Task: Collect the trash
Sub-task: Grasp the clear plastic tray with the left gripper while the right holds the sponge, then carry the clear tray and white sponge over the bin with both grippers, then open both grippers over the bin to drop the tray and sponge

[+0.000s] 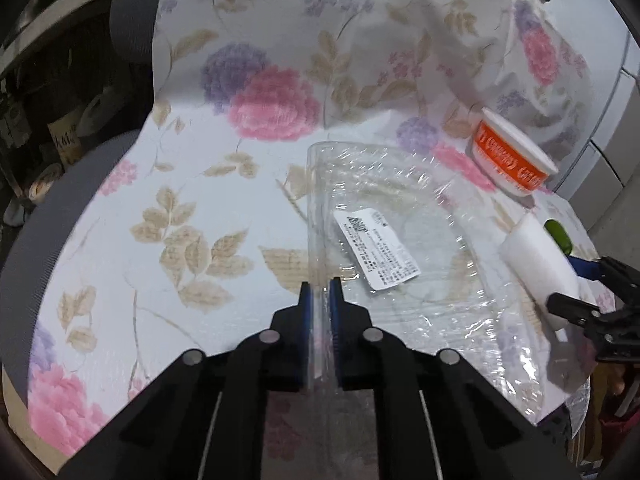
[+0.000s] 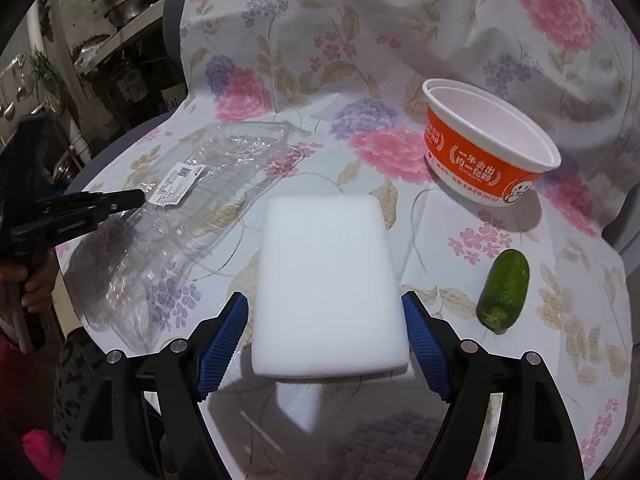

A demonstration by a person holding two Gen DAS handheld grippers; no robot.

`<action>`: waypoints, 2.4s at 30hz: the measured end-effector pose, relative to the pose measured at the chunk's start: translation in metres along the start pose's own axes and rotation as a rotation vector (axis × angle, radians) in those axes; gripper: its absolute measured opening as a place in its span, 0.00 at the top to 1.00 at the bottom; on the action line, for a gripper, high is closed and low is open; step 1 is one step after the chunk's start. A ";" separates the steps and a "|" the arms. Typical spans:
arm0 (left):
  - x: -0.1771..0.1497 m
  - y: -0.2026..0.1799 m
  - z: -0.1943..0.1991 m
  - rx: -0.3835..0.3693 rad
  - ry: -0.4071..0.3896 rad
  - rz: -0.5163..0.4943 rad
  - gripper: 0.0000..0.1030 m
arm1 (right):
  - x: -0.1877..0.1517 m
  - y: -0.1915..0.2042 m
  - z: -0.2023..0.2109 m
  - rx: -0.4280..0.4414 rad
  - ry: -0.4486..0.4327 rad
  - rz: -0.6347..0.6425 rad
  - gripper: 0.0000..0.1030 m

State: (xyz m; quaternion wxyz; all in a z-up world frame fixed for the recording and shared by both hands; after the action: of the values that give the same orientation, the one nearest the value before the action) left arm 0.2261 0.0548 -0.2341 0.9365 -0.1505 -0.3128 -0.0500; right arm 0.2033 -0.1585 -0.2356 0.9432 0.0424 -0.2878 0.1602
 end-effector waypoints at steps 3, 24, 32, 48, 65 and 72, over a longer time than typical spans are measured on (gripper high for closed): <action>0.003 -0.007 0.015 0.023 -0.044 -0.019 0.95 | 0.001 0.000 0.000 0.019 0.002 -0.027 0.34; 0.011 -0.120 0.099 -0.110 -0.243 -0.132 0.96 | -0.026 -0.043 0.135 -0.130 -0.211 -0.205 0.39; 0.004 -0.161 0.093 -0.150 -0.248 -0.198 0.96 | -0.063 -0.084 0.168 -0.258 -0.235 -0.287 0.39; -0.073 -0.406 0.054 -0.562 -0.142 -0.512 0.95 | -0.246 -0.217 0.283 -0.633 -0.198 -0.667 0.37; -0.181 -0.538 -0.018 -0.627 0.135 -0.772 0.78 | -0.384 -0.288 0.255 -0.645 -0.061 -0.962 0.24; -0.163 -0.519 -0.013 -0.611 0.095 -0.747 0.52 | -0.385 -0.290 0.245 -0.629 -0.052 -0.979 0.24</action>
State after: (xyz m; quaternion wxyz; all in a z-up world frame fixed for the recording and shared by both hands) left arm 0.0063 -0.4420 -0.2122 0.7806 -0.2935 -0.2734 -0.4794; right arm -0.1329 -0.5816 -0.2427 0.8673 -0.1078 -0.2917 -0.3887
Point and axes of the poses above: each gripper's, at about its wrist camera, not at the fingertips, and z roughly against the way its jaws point, y to its left, x to its top, the point moved 9 cm from there along -z, roughly the way its jaws point, and after that the axes turned 6 degrees about -x, right-handed, at the moved point
